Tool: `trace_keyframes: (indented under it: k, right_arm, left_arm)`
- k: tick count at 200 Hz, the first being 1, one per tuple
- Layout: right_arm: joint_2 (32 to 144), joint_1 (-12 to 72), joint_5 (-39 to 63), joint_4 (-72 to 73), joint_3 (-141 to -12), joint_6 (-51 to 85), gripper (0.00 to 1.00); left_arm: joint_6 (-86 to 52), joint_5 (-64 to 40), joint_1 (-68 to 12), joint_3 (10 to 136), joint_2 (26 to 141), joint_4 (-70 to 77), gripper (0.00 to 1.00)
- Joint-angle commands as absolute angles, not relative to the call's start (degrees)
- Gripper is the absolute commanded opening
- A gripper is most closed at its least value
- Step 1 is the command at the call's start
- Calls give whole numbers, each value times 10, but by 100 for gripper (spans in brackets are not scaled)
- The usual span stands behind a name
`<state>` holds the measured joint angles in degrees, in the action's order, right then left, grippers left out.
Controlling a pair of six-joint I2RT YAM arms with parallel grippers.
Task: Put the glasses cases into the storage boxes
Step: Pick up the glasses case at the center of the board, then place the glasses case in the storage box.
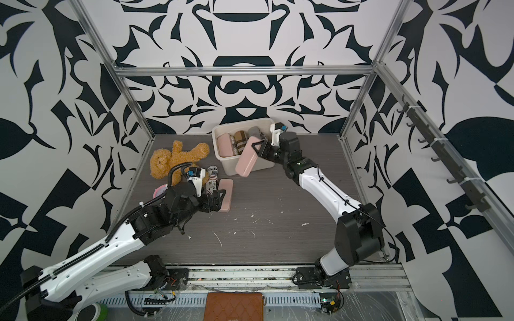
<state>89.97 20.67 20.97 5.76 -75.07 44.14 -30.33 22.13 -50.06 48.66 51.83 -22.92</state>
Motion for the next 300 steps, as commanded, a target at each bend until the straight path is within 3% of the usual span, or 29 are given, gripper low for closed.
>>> trace_keyframes:
  k: [1,22,40,69,121,135,146,154,159,177,243,300]
  right_arm:
    - [948,175,210,154,-826,482,0]
    - [1025,166,223,130,-924,489,0]
    - [1112,164,262,14,-1073,446,0]
    - [1252,164,370,-108,-1251,415,0]
    - [1368,162,501,-136,-1393,437,0]
    - [1394,158,503,-173,-1430,434,7]
    - [1421,154,505,-199,-1462,433,23]
    - [1435,152,497,-220,-1477,431,34]
    - [1440,151,492,-231,-1484,426,48]
    - [1432,151,459,-262,-1476,393,63]
    - [1316,151,280,-357,-1441,254,74]
    - [1242,152,161,-404,-1407,178,76]
  left_arm:
    - [-316,252,-497,473,499,-271,99]
    - [-317,255,-496,472,496,-277,99]
    - [-312,259,-496,480,504,-287,99]
    - [-305,267,-495,486,503,-299,99]
    - [-306,267,-491,481,496,-311,99]
    - [-308,266,-491,480,496,-315,99]
    - [-311,266,-491,477,494,-314,100]
    - [-312,263,-491,474,493,-311,99]
    - [-312,261,-491,473,493,-310,99]
    - [-316,255,-491,474,498,-311,99]
    - [-320,237,-492,478,518,-297,99]
    - [-309,243,-489,490,562,-276,99]
